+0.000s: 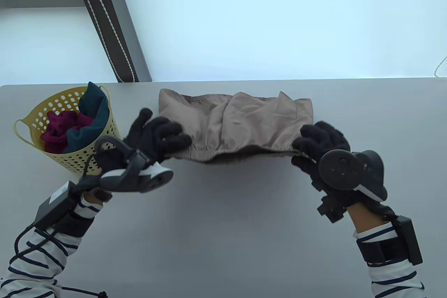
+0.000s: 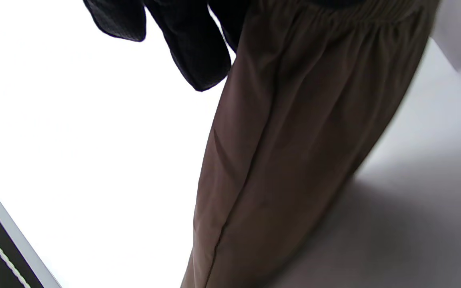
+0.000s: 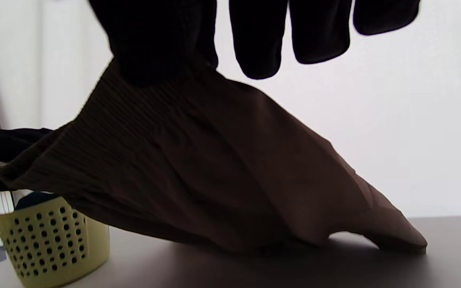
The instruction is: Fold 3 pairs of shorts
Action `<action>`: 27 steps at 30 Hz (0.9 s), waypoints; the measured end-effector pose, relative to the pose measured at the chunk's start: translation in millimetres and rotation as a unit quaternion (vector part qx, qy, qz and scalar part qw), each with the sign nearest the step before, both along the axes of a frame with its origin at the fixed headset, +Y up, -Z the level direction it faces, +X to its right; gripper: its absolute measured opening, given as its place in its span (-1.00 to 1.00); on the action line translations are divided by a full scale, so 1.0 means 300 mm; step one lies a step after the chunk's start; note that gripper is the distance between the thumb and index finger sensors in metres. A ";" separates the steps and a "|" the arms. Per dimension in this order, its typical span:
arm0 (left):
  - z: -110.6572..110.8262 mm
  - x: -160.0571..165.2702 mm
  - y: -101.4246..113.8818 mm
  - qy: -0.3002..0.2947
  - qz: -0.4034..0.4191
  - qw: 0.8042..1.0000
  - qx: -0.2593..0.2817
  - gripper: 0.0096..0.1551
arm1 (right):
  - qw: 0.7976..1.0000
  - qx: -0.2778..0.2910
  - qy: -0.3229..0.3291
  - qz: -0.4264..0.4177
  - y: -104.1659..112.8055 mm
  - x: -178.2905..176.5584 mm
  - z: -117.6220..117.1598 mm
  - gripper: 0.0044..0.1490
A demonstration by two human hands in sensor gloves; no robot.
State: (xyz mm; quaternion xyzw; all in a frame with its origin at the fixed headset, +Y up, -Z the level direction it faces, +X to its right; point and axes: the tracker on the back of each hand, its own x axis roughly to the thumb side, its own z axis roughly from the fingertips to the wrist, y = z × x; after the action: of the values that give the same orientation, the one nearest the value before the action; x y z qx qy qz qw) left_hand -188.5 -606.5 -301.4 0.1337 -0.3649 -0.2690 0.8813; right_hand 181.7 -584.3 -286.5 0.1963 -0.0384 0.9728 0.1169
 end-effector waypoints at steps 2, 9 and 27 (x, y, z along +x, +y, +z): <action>0.019 0.022 -0.197 -0.004 -0.084 0.994 -0.069 -0.30 | 0.992 -0.121 0.025 0.030 -0.166 -0.020 -0.022 -0.37; 0.003 0.054 -0.486 0.029 -0.134 0.978 -0.154 -0.34 | 0.958 -0.268 0.038 0.093 -0.499 -0.106 -0.067 -0.45; 0.344 0.010 -0.490 -0.080 -0.124 0.962 -0.230 -0.35 | 0.891 -0.328 0.142 0.279 -0.525 -0.176 0.195 -0.58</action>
State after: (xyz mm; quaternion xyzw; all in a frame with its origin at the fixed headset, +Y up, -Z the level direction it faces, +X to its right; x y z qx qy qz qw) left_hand -185.5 -753.4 -198.2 -0.0983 -0.4997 -0.2738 0.8159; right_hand 128.8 -741.9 -227.9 0.2851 0.3563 0.8845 -0.0972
